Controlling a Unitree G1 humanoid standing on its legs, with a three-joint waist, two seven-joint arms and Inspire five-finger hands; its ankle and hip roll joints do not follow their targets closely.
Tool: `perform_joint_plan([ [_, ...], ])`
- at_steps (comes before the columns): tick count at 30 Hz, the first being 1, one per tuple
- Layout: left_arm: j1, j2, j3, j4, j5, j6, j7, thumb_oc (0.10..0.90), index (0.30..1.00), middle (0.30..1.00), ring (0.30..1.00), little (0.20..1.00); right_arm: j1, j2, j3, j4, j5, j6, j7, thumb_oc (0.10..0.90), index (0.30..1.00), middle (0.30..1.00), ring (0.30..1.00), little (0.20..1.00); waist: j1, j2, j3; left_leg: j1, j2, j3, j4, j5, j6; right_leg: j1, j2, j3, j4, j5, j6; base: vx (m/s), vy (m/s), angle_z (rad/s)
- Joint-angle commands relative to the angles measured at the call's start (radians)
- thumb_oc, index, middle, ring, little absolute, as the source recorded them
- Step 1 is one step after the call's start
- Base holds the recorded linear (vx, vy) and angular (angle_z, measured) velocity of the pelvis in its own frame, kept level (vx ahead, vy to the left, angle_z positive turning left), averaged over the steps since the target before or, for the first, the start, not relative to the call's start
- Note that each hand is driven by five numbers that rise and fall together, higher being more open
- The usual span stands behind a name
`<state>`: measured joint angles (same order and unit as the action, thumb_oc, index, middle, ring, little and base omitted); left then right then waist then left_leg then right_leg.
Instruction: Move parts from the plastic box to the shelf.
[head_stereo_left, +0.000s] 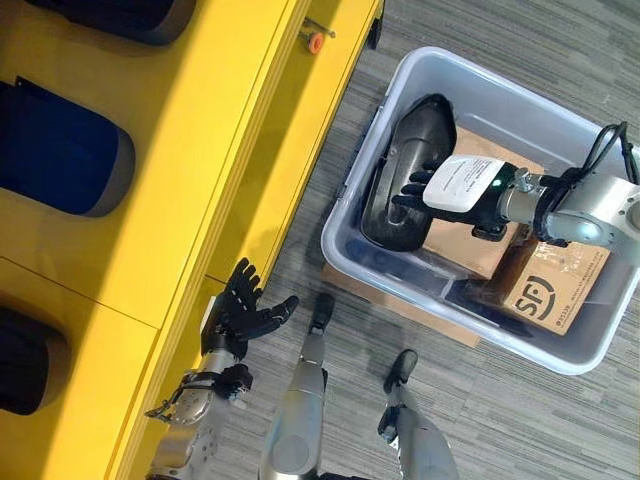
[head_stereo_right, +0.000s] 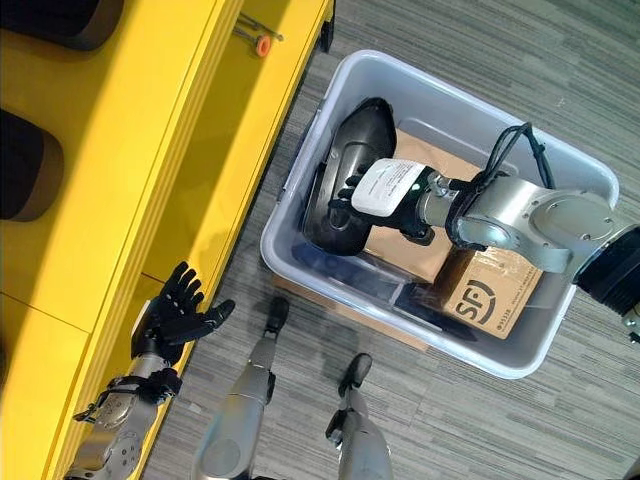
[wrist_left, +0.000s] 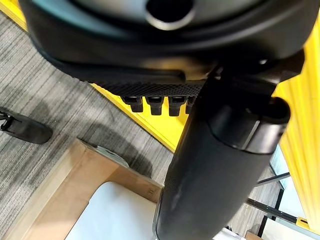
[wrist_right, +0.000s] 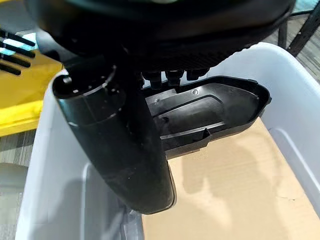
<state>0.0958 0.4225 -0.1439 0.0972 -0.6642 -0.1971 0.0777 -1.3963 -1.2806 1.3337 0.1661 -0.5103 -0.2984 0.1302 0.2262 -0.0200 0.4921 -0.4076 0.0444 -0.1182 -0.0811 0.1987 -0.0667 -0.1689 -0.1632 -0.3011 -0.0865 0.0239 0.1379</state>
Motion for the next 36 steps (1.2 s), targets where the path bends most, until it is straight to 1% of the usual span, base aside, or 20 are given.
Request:
perform_joint_plan([
  [1,0.037,0.046,0.02,-0.094,-0.012,-0.086,0.006,0.9,1.0,1.0,1.0,1.0,-0.157,-0.051,0.066,-0.016,-0.017,0.004,-0.061,0.9,1.0,1.0,1.0,1.0,-0.006,-0.026,-0.036,-0.044,0.097,0.036,0.035,0.019,-0.112,0.093,-0.074,-0.022,0.081,-0.092,0.036,-0.01,-0.03,0.04],
  [5,0.03,0.061,0.031,-0.099,-0.002,-0.092,0.017,0.9,1.0,1.0,1.0,1.0,-0.181,-0.067,0.066,-0.022,-0.049,0.008,-0.076,0.9,1.0,1.0,1.0,1.0,0.0,-0.031,-0.009,-0.092,0.084,0.03,0.077,0.002,-0.111,0.067,-0.084,-0.024,0.106,-0.111,0.032,-0.02,-0.036,0.05],
  [9,0.024,0.083,0.042,-0.11,-0.002,-0.099,0.03,0.9,1.0,1.0,1.0,1.0,-0.203,-0.081,0.066,-0.035,-0.084,0.011,-0.08,0.9,1.0,1.0,1.0,1.0,0.004,-0.041,0.022,-0.15,0.076,0.022,0.159,-0.033,-0.096,0.016,-0.099,-0.014,0.186,-0.143,0.019,-0.05,-0.014,0.04],
  [12,0.016,0.118,0.046,-0.111,0.002,-0.105,0.041,0.9,1.0,1.0,1.0,1.0,-0.205,-0.076,0.066,-0.032,-0.118,0.003,-0.073,0.9,1.0,1.0,1.0,1.0,0.007,-0.052,0.028,-0.209,0.071,0.01,0.216,-0.054,-0.087,-0.075,-0.11,0.01,0.281,-0.174,0.007,-0.04,0.009,0.11],
  [14,0.017,0.139,0.061,-0.119,0.002,-0.11,0.047,0.9,1.0,1.0,1.0,1.0,-0.22,-0.07,0.066,-0.037,-0.137,-0.003,-0.069,0.9,1.0,1.0,1.0,1.0,0.01,-0.066,0.028,-0.241,0.073,0.012,0.239,-0.064,-0.083,-0.14,-0.111,0.031,0.339,-0.182,0.006,-0.03,0.031,0.11],
  [16,0.026,0.152,0.074,-0.129,0.001,-0.113,0.053,0.9,1.0,1.0,1.0,1.0,-0.225,-0.074,0.066,-0.047,-0.146,-0.009,-0.065,0.9,1.0,1.0,1.0,1.0,0.011,-0.074,0.028,-0.267,0.078,0.014,0.266,-0.077,-0.078,-0.193,-0.108,0.053,0.393,-0.191,0.007,0.04,0.006,0.03],
  [17,0.03,0.158,0.078,-0.133,0.002,-0.114,0.055,0.9,1.0,1.0,1.0,1.0,-0.227,-0.078,0.066,-0.051,-0.149,-0.01,-0.063,0.9,1.0,1.0,1.0,1.0,0.01,-0.083,0.028,-0.263,0.077,0.012,0.277,-0.105,-0.087,-0.193,-0.111,0.062,0.413,-0.218,0.009,0.08,-0.048,-0.08],
  [19,0.033,0.163,0.085,-0.139,0.001,-0.116,0.056,0.9,1.0,1.0,1.0,1.0,-0.23,-0.086,0.066,-0.056,-0.153,-0.01,-0.062,0.9,1.0,1.0,1.0,1.0,0.008,-0.084,0.028,-0.281,0.071,0.009,0.298,-0.118,-0.088,-0.218,-0.113,0.069,0.446,-0.231,0.009,0.05,-0.038,-0.06],
  [22,0.035,0.163,0.09,-0.144,-0.001,-0.119,0.063,0.9,1.0,1.0,1.0,1.0,-0.23,-0.095,0.066,-0.061,-0.158,-0.01,-0.067,0.9,1.0,1.0,1.0,1.0,0.004,-0.083,0.028,-0.307,0.064,0.006,0.323,-0.129,-0.088,-0.249,-0.114,0.077,0.491,-0.246,0.006,0.0,-0.005,0.02],
  [23,0.033,0.165,0.093,-0.146,-0.001,-0.121,0.067,0.9,1.0,1.0,1.0,1.0,-0.232,-0.103,0.066,-0.058,-0.165,-0.01,-0.072,0.9,1.0,1.0,1.0,1.0,0.001,-0.082,0.028,-0.326,0.061,0.002,0.343,-0.138,-0.088,-0.274,-0.117,0.082,0.523,-0.256,0.004,0.01,-0.011,0.09],
  [29,0.04,0.17,0.098,-0.155,-0.004,-0.126,0.068,0.9,1.0,1.0,1.0,1.0,-0.211,-0.123,0.066,-0.034,-0.18,-0.01,-0.074,0.9,1.0,1.0,1.0,1.0,0.002,-0.074,0.028,-0.364,0.052,-0.007,0.367,-0.145,-0.09,-0.32,-0.123,0.088,0.576,-0.278,-0.002,0.01,-0.018,0.06],
  [31,0.038,0.167,0.091,-0.155,-0.002,-0.127,0.068,0.9,1.0,1.0,1.0,1.0,-0.184,-0.124,0.066,0.016,-0.191,-0.005,-0.076,0.9,1.0,1.0,1.0,1.0,0.001,-0.068,0.028,-0.377,0.048,-0.011,0.369,-0.144,-0.09,-0.339,-0.125,0.089,0.594,-0.282,-0.003,0.02,-0.014,0.06],
  [36,0.021,0.149,0.076,-0.151,-0.01,-0.135,0.067,0.9,1.0,1.0,1.0,1.0,-0.116,-0.094,0.066,0.153,-0.229,0.009,-0.09,0.9,1.0,1.0,1.0,1.0,0.004,-0.043,0.028,-0.4,0.042,-0.018,0.376,-0.144,-0.088,-0.362,-0.126,0.094,0.61,-0.286,-0.003,0.01,-0.008,0.06],
])
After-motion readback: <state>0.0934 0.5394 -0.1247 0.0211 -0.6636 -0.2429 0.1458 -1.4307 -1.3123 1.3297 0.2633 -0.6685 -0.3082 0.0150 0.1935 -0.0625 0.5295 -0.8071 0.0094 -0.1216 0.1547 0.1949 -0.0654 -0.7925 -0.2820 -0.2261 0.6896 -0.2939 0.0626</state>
